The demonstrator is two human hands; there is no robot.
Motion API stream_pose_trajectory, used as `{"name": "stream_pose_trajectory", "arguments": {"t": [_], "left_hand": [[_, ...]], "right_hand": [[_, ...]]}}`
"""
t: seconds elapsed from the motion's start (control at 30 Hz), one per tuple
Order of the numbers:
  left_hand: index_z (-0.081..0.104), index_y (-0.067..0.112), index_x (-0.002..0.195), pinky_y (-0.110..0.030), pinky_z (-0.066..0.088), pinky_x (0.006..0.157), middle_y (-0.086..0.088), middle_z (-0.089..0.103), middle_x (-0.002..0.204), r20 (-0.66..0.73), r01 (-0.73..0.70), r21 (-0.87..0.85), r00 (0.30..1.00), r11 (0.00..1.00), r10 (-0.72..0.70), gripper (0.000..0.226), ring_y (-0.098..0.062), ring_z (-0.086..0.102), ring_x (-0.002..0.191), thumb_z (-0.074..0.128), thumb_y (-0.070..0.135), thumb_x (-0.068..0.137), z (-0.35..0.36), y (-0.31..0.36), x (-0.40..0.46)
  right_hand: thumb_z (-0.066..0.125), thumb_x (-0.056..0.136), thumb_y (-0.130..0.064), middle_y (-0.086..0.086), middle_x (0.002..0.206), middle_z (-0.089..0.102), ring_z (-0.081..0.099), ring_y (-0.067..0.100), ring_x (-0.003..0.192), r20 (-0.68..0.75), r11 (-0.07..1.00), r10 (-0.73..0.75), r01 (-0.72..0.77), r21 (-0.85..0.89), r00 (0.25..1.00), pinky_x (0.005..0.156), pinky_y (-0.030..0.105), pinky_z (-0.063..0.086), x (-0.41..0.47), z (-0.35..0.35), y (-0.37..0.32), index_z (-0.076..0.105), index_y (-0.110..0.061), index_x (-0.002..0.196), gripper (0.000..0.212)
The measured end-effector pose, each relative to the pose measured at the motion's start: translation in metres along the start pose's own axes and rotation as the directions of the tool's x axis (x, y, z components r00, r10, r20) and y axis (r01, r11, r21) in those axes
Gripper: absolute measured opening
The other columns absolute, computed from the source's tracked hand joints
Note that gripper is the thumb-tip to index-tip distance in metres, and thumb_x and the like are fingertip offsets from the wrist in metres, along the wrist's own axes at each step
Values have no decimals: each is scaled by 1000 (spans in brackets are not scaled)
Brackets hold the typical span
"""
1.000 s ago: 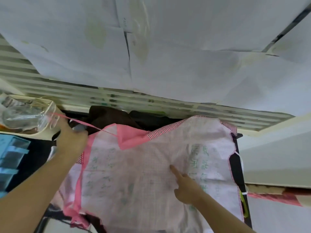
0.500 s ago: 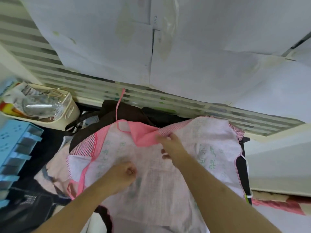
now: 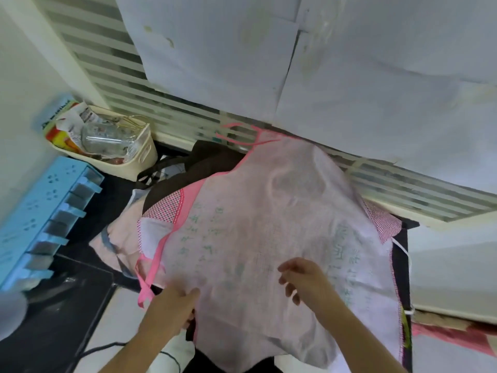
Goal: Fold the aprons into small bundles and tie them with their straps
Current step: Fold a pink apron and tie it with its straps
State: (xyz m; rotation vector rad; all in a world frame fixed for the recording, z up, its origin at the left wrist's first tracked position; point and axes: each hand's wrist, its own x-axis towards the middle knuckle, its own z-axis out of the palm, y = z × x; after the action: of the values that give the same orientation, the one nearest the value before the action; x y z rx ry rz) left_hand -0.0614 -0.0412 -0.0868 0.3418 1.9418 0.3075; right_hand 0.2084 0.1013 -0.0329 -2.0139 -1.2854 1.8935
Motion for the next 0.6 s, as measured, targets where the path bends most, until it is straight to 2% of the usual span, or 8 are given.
{"name": "stream_pose_trajectory", "arguments": {"t": [0.1,0.2,0.27,0.37,0.43,0.47,0.53,0.6], "left_hand": [[71,6,81,-28,49,58,-9,70,68,126,7,-116,992,993,8,31,-21,64,62,84,34,85,18,-16,-4],[80,11,83,-25,52,60,3,77,69,98,-111,-120,988,986,123,27,-17,71,68,95,30,72,31,-23,-9],[78,12,75,-21,51,60,5,76,66,105,-157,-11,982,988,157,26,-16,72,70,96,31,71,31,-23,-11],[54,15,55,-16,34,51,9,53,50,234,-242,341,958,908,167,50,-5,48,53,88,52,59,27,-23,-14],[44,20,58,-18,31,52,10,45,55,298,-273,449,943,850,145,46,-3,41,56,84,43,67,26,-15,-21],[48,19,59,-17,33,53,11,47,59,312,-270,443,941,855,135,43,-3,44,59,84,38,72,26,-9,-25],[66,12,58,-17,42,63,9,62,64,297,-201,237,947,951,126,35,-10,57,70,84,39,71,28,1,-31],[81,19,85,-37,56,85,-4,77,89,196,-125,-79,971,989,138,23,-27,68,90,81,41,84,27,-8,-13]], "right_hand": [[54,96,6,13,73,72,61,23,55,-21,986,167,-167,-4,986,47,31,41,-21,3,58,70,1,97,17],[55,93,6,11,69,72,61,22,53,-80,972,233,-234,-2,969,49,31,43,-30,2,91,71,-1,92,18],[54,91,5,7,69,73,62,18,53,-98,970,235,-239,-35,967,49,30,44,-34,4,102,71,-5,90,20],[50,89,2,6,75,75,64,14,55,-117,971,219,-229,-75,969,46,26,45,-35,5,107,71,-10,91,24],[51,89,1,8,79,75,67,14,58,-100,970,226,-233,-72,969,48,27,49,-35,4,108,70,-11,94,23],[53,88,1,9,80,74,68,14,59,-96,972,221,-227,-57,971,49,28,51,-34,1,112,69,-11,96,21],[60,85,-1,11,83,72,69,17,63,-112,977,212,-213,7,971,50,29,51,-32,-10,122,66,-9,99,17],[65,82,-2,15,92,70,69,23,68,-171,965,251,-232,123,953,52,32,52,-32,-29,140,62,-7,101,20]]}}
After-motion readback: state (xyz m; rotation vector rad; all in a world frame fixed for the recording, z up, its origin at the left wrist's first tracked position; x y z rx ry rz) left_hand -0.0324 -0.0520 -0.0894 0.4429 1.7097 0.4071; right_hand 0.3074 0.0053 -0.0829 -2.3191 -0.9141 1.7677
